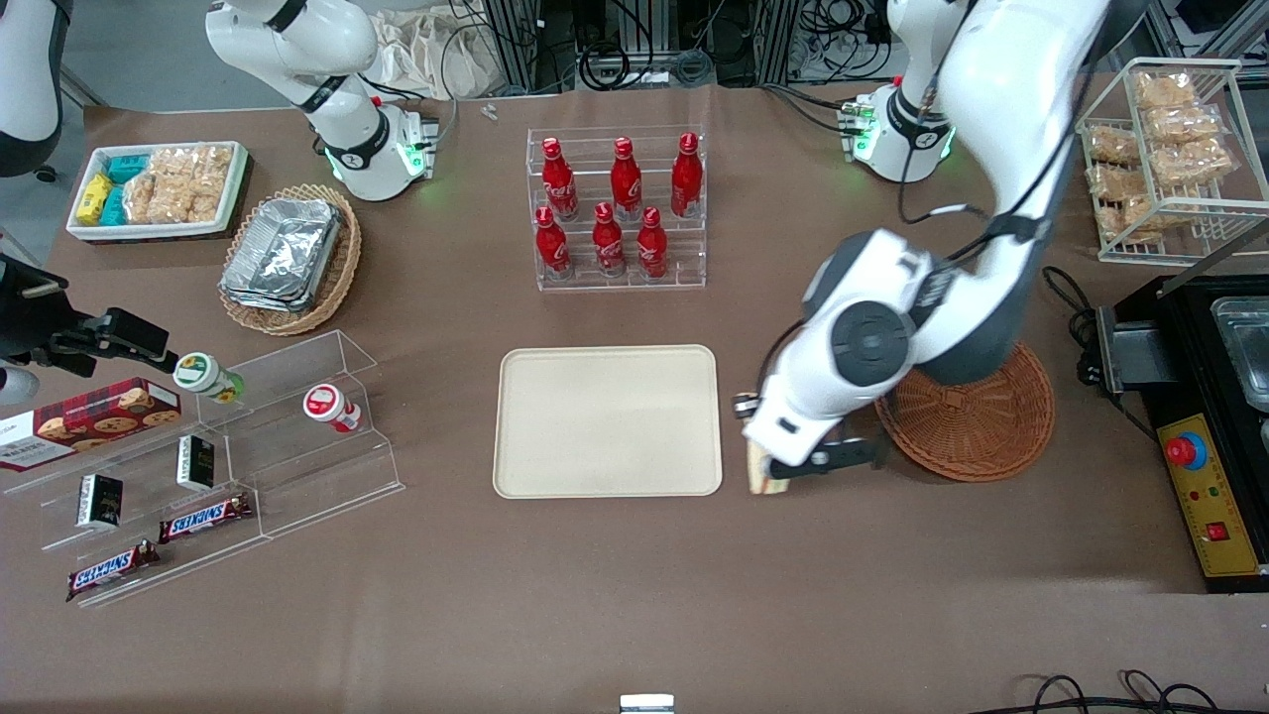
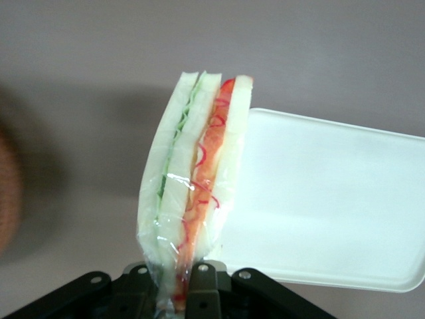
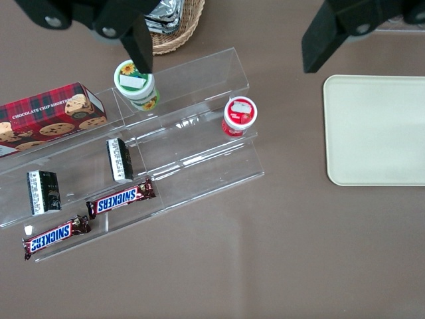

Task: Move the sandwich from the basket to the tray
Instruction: 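Lift the sandwich and carry it with the left gripper over the cream tray, then lower the sandwich onto the cream tray and open the left gripper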

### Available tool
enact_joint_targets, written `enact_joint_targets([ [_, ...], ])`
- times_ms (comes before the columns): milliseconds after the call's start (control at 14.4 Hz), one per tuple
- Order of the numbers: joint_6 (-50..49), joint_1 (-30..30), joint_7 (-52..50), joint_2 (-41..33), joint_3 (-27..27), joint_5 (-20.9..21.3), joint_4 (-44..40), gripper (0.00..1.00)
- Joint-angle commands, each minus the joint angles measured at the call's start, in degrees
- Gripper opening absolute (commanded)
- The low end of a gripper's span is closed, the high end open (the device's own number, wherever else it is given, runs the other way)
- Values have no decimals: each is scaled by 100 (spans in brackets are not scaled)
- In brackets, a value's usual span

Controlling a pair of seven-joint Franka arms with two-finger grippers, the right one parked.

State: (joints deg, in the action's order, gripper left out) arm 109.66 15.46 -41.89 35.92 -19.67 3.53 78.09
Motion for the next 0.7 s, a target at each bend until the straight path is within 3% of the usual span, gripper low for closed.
enact_joint_targets([
  [0, 362, 448, -153, 660, 43, 253, -347, 0],
  [487, 363, 712, -188, 1163, 42, 253, -110, 1],
  [626, 354, 748, -328, 1180, 42, 253, -110, 19],
])
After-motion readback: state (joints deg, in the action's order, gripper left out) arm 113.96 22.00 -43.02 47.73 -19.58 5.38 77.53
